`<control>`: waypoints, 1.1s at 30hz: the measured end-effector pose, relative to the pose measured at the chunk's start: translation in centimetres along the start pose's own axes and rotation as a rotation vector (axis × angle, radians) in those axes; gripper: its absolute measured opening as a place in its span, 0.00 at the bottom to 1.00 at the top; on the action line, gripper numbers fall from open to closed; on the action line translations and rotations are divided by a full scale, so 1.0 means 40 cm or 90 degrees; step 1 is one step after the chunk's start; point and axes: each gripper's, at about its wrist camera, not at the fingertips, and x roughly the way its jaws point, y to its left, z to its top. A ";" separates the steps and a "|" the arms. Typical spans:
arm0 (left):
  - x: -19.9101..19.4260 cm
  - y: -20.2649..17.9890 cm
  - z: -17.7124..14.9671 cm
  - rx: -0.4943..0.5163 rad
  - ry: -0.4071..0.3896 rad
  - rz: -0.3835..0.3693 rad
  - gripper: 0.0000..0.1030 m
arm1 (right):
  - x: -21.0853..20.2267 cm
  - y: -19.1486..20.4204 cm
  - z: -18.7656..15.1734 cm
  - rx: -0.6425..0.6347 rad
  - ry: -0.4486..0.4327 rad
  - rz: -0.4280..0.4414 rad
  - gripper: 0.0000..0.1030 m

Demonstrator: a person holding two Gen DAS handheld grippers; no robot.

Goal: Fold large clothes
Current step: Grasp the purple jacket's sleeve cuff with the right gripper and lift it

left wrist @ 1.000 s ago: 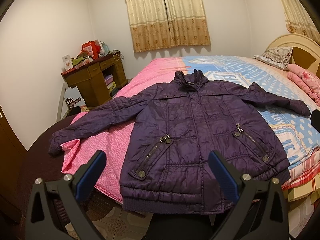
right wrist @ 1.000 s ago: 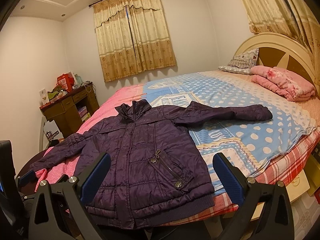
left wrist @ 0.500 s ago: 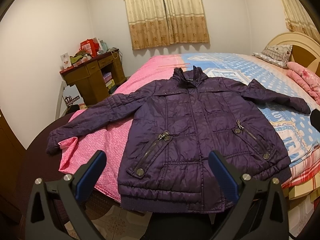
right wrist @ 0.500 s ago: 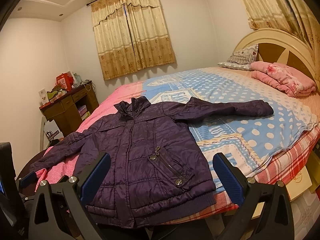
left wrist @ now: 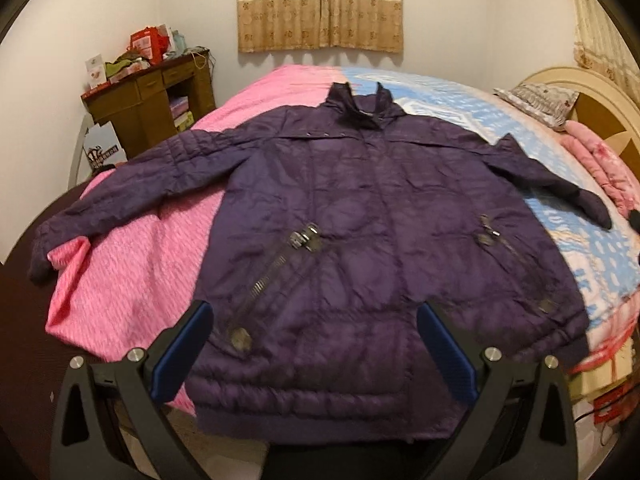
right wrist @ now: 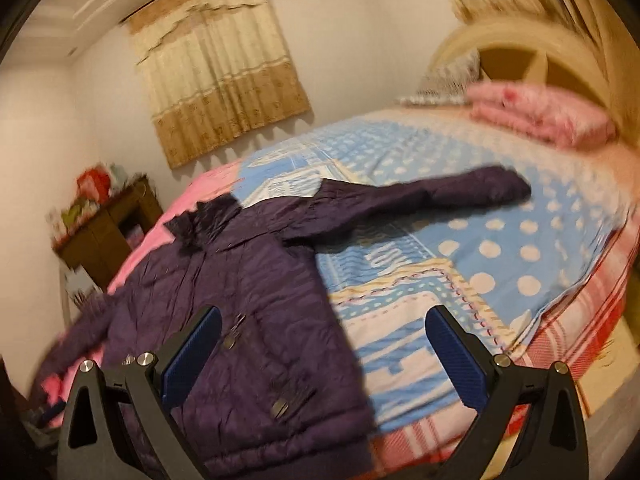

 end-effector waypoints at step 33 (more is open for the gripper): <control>0.207 -0.025 0.176 -0.003 0.067 0.020 1.00 | 0.470 -0.676 0.408 0.369 0.040 -0.139 0.32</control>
